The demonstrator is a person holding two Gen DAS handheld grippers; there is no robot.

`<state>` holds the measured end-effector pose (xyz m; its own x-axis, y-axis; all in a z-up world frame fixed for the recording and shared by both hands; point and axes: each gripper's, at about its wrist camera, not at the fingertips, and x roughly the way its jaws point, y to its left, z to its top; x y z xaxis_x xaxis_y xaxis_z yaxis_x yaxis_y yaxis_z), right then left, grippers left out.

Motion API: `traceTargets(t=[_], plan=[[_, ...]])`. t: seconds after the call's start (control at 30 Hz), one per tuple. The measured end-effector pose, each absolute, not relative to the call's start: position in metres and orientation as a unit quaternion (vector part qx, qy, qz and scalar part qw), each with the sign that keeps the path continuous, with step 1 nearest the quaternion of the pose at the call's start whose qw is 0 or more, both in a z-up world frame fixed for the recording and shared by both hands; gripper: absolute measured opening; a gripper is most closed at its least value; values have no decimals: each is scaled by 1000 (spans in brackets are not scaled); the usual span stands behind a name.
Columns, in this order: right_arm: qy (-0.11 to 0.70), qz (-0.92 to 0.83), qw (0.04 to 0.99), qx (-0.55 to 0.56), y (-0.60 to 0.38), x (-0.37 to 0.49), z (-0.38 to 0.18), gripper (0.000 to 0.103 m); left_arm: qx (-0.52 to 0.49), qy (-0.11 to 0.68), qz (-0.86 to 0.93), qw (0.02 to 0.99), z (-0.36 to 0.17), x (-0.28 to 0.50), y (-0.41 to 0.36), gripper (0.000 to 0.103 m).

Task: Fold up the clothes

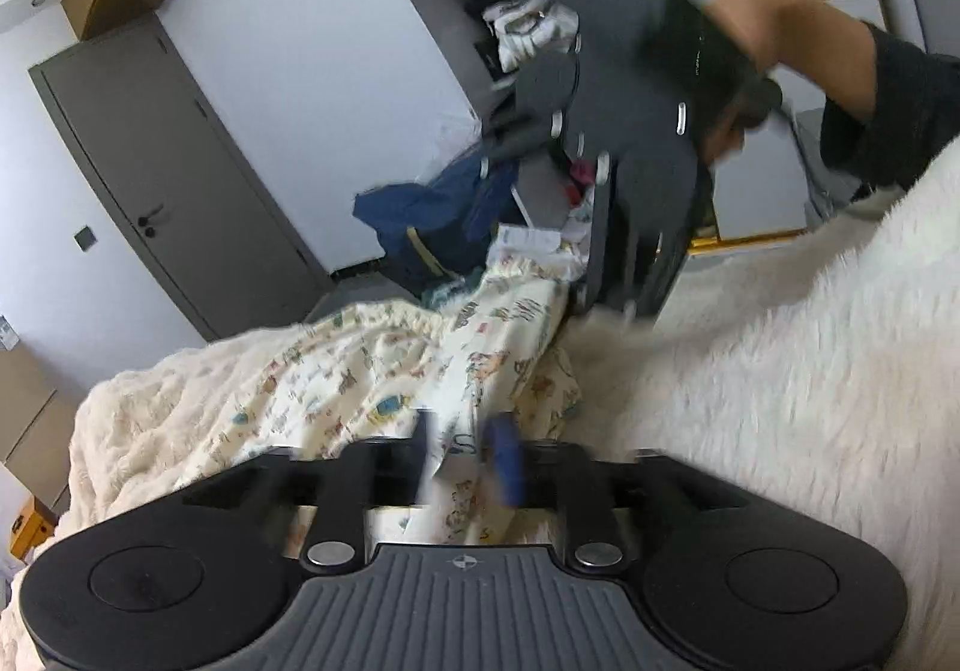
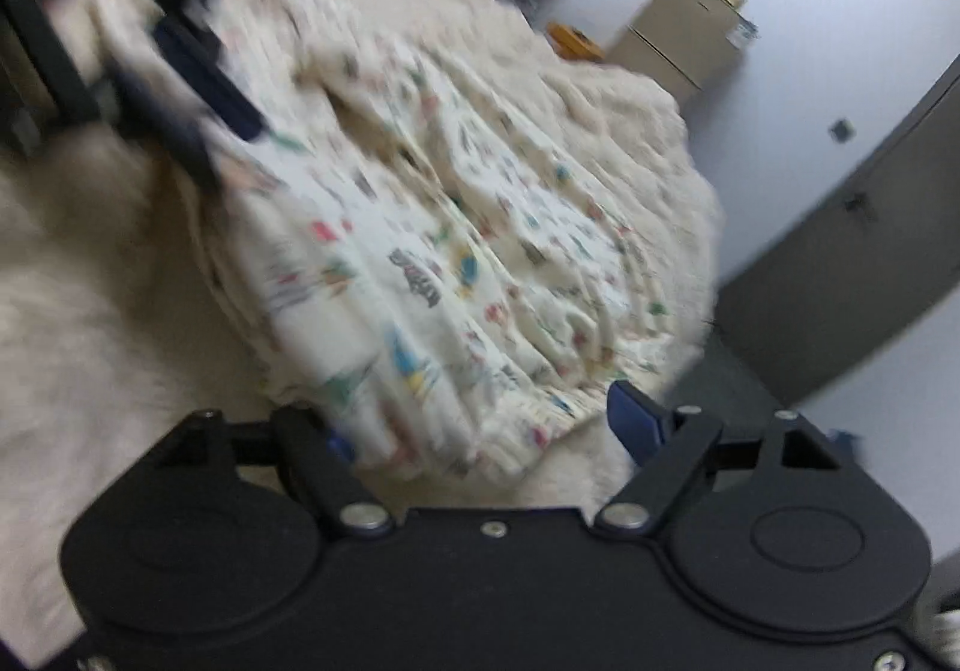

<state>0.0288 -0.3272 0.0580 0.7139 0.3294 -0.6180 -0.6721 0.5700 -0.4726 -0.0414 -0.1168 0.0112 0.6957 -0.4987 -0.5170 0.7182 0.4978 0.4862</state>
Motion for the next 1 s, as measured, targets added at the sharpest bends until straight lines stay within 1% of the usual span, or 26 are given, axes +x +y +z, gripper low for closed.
traceTargets(t=[0.03,0.13,0.2,0.33,0.53,0.6,0.63,0.67,0.73,0.8,0.83,0.87,0.9,0.93,0.97,1.0], plan=[[226,305,858,-346,-336,25,63,81,358,160,-357,848,9,-42,-117,50],[203,356,849,-333,-354,13,72,81,375,181,-362,834,2,-42,-118,51],[203,363,844,-338,-362,12,72,81,373,194,-360,833,3,-39,-112,52],[194,355,841,-359,-375,8,61,80,371,193,-351,838,14,-32,-90,56],[131,378,758,-516,-343,-27,12,79,381,237,-358,819,18,-36,-54,57],[116,355,751,-545,-332,-24,1,72,388,239,-344,821,17,-38,-36,57],[107,347,749,-554,-328,-23,-3,72,392,240,-334,823,17,-40,-26,59],[98,344,749,-558,-326,-22,-6,72,399,241,-316,827,17,-41,-11,64],[76,349,747,-561,-322,-23,-9,63,403,242,-290,833,15,-44,12,67],[67,356,748,-557,-318,-22,-10,40,397,246,-281,838,8,-49,30,67],[64,358,750,-553,-317,-21,-10,33,393,247,-281,840,4,-51,32,67],[62,359,752,-548,-316,-20,-9,19,386,248,-283,842,-2,-52,34,65],[62,362,756,-542,-316,-18,-7,13,380,241,-284,847,-10,-53,32,65],[64,364,759,-536,-317,-16,-3,12,380,229,-277,852,-14,-53,30,57],[65,364,760,-535,-318,-15,-1,9,377,210,-264,863,-16,-55,27,28],[65,364,761,-533,-321,-16,2,7,369,203,-260,869,-14,-56,25,10]])
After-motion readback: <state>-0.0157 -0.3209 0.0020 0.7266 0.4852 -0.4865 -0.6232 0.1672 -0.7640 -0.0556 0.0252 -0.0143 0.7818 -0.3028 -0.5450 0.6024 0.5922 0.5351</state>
